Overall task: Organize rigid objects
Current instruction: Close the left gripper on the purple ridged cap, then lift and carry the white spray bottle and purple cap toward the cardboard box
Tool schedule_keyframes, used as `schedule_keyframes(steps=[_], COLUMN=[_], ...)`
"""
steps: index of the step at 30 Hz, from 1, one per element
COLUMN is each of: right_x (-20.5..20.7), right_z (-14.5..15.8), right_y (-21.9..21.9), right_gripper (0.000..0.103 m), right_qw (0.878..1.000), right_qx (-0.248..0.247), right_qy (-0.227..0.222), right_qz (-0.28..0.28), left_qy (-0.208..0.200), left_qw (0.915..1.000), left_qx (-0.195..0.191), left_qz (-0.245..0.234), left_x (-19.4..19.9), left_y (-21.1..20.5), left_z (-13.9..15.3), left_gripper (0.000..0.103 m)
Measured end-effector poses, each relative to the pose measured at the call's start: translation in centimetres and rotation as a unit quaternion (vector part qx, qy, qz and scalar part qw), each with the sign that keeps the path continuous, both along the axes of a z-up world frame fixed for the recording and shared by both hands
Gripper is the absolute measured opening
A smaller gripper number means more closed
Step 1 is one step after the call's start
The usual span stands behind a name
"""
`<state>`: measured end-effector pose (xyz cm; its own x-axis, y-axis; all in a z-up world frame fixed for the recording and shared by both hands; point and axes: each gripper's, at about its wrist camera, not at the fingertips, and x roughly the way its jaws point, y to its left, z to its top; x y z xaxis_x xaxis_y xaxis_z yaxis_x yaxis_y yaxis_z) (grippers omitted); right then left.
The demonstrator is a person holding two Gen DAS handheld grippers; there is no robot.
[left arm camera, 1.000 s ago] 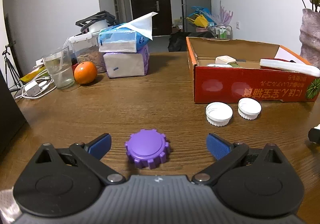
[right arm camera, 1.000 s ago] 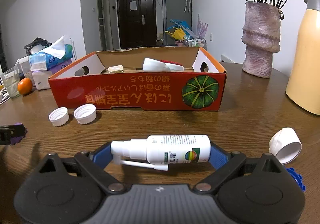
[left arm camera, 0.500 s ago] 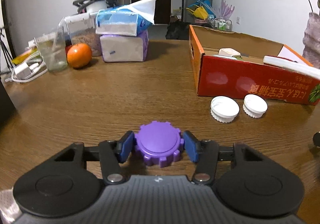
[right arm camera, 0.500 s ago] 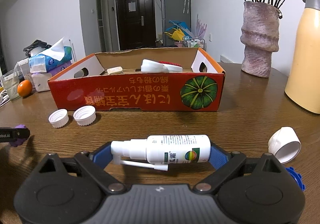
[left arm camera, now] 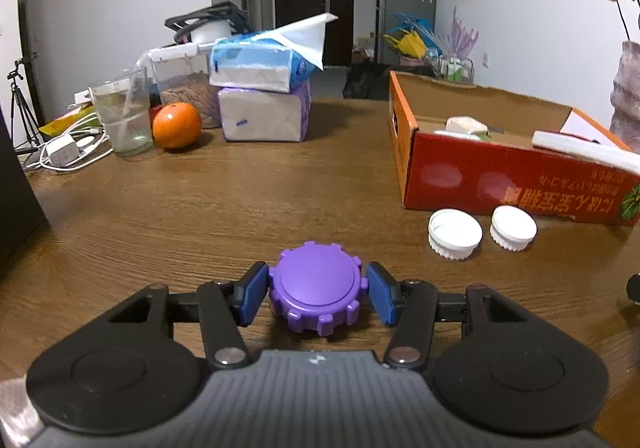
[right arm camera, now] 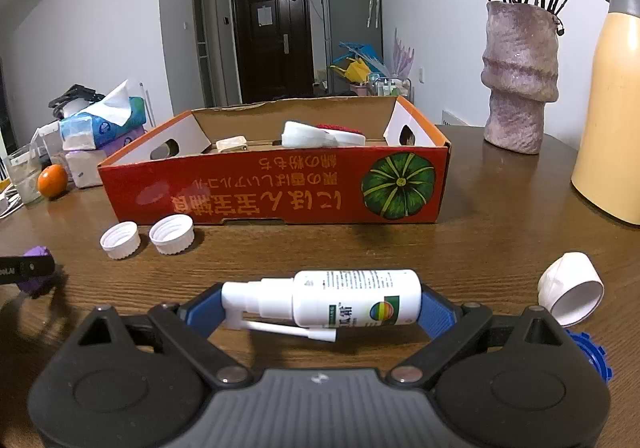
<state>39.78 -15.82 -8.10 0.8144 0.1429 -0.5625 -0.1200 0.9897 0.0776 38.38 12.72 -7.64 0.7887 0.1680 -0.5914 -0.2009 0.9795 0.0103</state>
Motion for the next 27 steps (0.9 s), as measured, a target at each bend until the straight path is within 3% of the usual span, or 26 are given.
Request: schedule_keyframes(steps=[27], right_x=[-3.6], right_z=[2.8], right_y=[0.2], right_gripper=[0.097], right_qw=[0.997], right_qx=[0.024], right_qy=[-0.064], right_qz=[0.018], left_qy=[-0.055], left_qw=[0.9972], left_qx=[-0.026], left_qz=[-0.044], left_x=[-3.9], left_y=[-5.9], left_z=[2.8], left_gripper=[0.055])
